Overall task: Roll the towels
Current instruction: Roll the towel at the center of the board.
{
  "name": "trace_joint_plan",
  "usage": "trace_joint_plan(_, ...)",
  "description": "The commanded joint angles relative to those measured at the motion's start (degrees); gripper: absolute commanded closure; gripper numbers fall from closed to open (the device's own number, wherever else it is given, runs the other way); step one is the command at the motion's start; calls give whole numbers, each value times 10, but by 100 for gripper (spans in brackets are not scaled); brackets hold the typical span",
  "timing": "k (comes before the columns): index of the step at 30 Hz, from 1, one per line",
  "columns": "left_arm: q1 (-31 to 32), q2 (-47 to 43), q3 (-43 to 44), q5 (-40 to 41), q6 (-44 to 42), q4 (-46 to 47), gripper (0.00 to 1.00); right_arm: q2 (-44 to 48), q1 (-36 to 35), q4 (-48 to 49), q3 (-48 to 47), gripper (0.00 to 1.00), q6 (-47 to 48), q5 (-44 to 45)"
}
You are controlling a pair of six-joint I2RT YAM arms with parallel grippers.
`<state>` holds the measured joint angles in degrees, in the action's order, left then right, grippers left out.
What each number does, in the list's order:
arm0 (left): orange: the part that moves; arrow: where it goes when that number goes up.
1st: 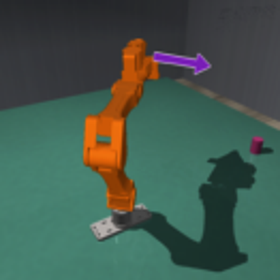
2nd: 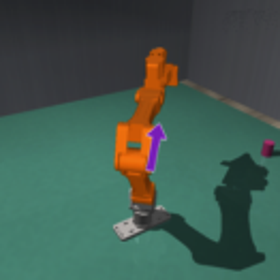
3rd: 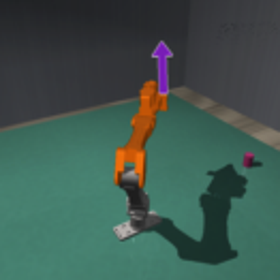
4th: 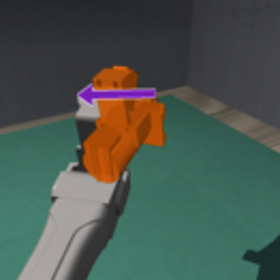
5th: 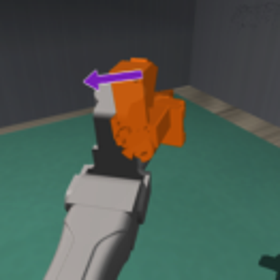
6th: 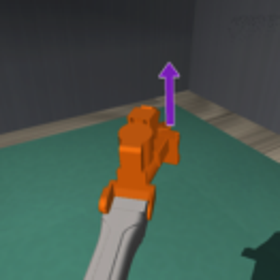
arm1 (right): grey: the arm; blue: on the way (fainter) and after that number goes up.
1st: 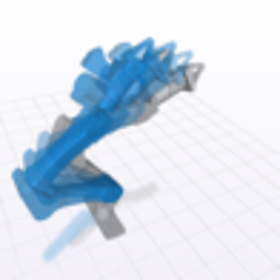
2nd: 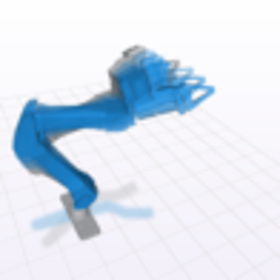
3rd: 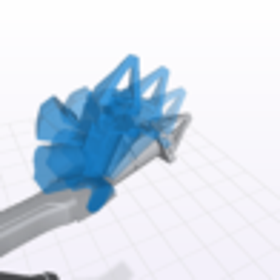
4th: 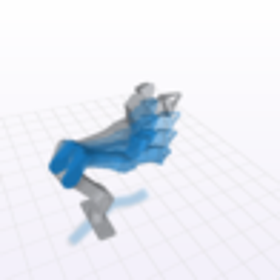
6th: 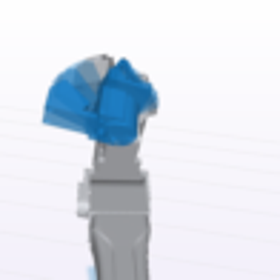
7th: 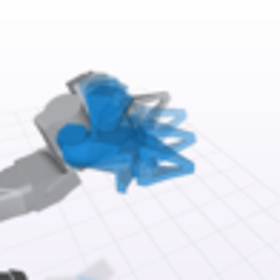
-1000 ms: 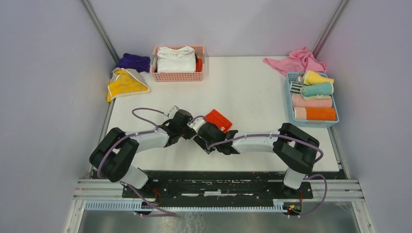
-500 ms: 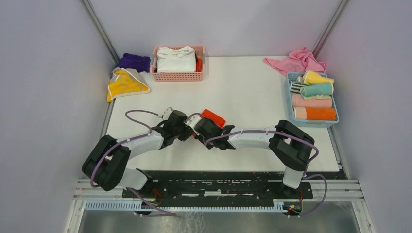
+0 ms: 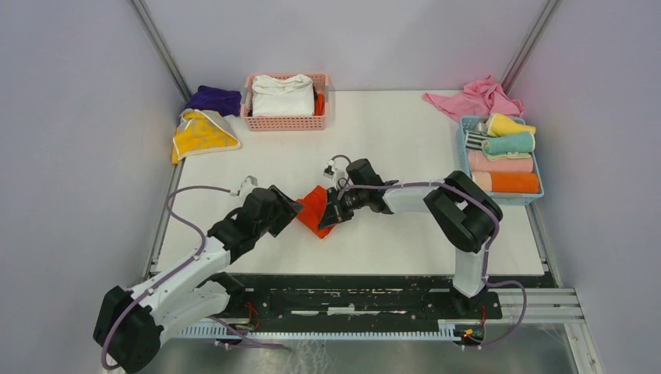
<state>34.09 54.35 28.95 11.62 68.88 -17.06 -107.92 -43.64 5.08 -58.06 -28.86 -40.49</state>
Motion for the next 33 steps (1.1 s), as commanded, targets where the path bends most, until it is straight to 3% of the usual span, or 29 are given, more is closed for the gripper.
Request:
trace_joint_plan(1,-1,-57,-24,14,-20,-36,29,-43,22,222,48,100,-203,-133)
trace_joint_plan(4,-2,-58,-39,3,-18,-19,28,-80,41,295,71,100,-273,-140)
trace_joint_plan(7,-11,-37,-42,-12,-20,7,24,-114,54,297,66,100,-289,-141)
trace_joint_plan(17,-104,67,-52,-149,-26,180,22,-158,66,170,1,100,-229,-157)
trace_joint_plan(23,-106,145,-16,-137,-48,188,23,-157,66,56,-47,100,-161,-150)
trace_joint_plan(30,-118,207,-12,-69,-59,141,40,-149,67,-27,-82,98,-110,-137)
trace_joint_plan(33,-128,242,-4,-67,-82,131,47,-133,66,-77,-96,92,-71,-119)
